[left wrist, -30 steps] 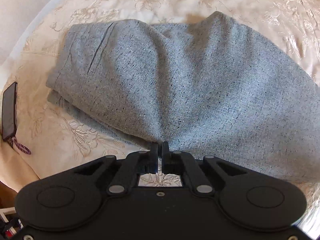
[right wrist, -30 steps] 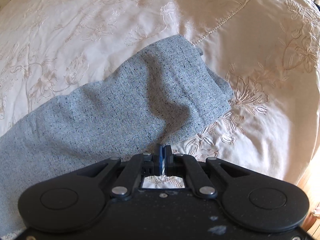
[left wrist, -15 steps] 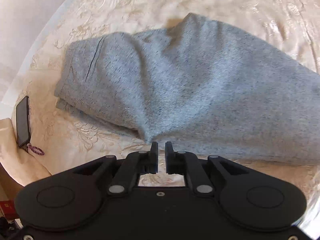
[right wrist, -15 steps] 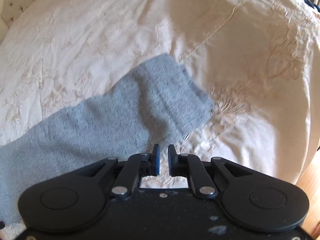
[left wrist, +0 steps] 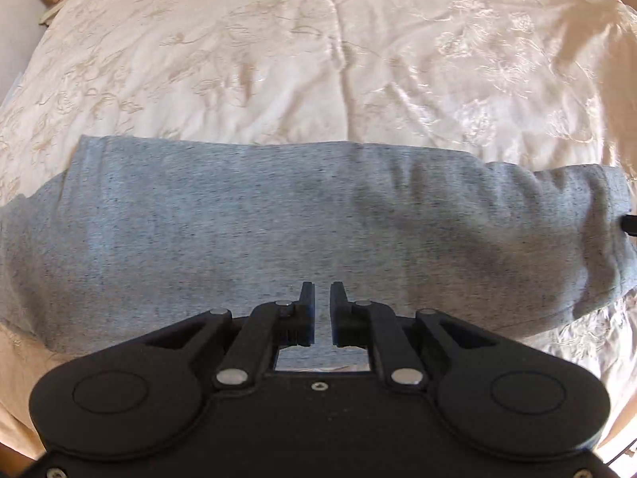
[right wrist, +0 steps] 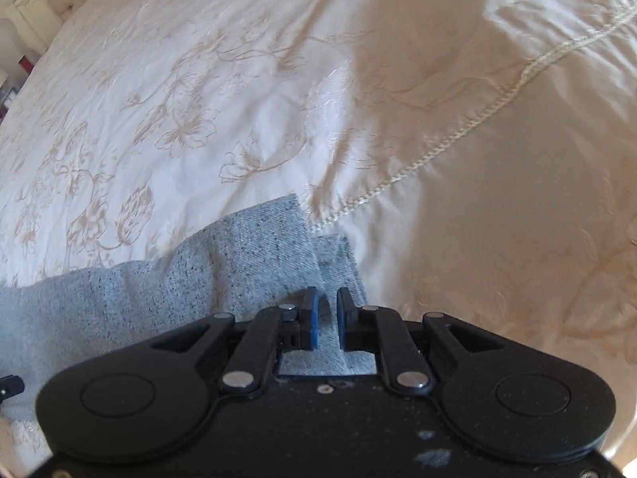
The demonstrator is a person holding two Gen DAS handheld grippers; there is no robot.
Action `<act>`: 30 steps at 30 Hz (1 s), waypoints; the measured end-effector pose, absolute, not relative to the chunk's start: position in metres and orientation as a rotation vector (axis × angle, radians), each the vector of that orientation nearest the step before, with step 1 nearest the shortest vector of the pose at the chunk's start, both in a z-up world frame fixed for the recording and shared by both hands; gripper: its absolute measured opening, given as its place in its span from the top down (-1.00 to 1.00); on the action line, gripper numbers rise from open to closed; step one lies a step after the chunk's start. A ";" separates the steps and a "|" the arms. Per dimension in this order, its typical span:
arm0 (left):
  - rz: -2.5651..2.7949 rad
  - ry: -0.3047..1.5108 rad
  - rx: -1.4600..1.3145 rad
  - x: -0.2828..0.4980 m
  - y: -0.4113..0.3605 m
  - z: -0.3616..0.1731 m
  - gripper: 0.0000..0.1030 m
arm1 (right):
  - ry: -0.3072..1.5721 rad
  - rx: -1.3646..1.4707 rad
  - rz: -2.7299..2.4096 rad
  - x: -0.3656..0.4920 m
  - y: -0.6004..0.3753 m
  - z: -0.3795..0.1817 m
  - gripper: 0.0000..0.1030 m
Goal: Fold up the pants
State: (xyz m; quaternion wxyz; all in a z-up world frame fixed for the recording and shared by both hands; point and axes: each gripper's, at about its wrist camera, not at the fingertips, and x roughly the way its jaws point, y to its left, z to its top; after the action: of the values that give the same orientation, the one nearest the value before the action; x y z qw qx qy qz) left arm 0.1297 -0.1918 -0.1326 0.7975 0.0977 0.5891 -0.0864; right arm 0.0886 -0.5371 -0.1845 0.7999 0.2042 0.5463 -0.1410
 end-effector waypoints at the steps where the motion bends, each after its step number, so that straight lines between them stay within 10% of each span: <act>1: -0.188 1.267 0.214 0.129 -0.197 -0.132 0.68 | 1.175 0.439 -0.271 0.098 -0.540 -0.189 0.75; 15: -0.097 1.294 0.237 0.132 -0.199 -0.131 0.68 | 1.142 0.431 -0.160 0.094 -0.558 -0.189 0.35; 28: -0.075 1.334 0.270 0.130 -0.197 -0.136 0.68 | 1.157 0.350 -0.029 0.119 -0.555 -0.215 0.35; 30: -0.069 1.336 0.263 0.131 -0.195 -0.137 0.68 | 1.175 0.365 -0.007 0.121 -0.554 -0.216 0.63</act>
State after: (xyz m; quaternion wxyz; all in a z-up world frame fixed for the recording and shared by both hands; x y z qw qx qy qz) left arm 0.1307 -0.1953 -0.1366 0.7764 0.1217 0.6176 -0.0318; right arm 0.1207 -0.5544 -0.2162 0.8166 0.1712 0.5512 -0.0034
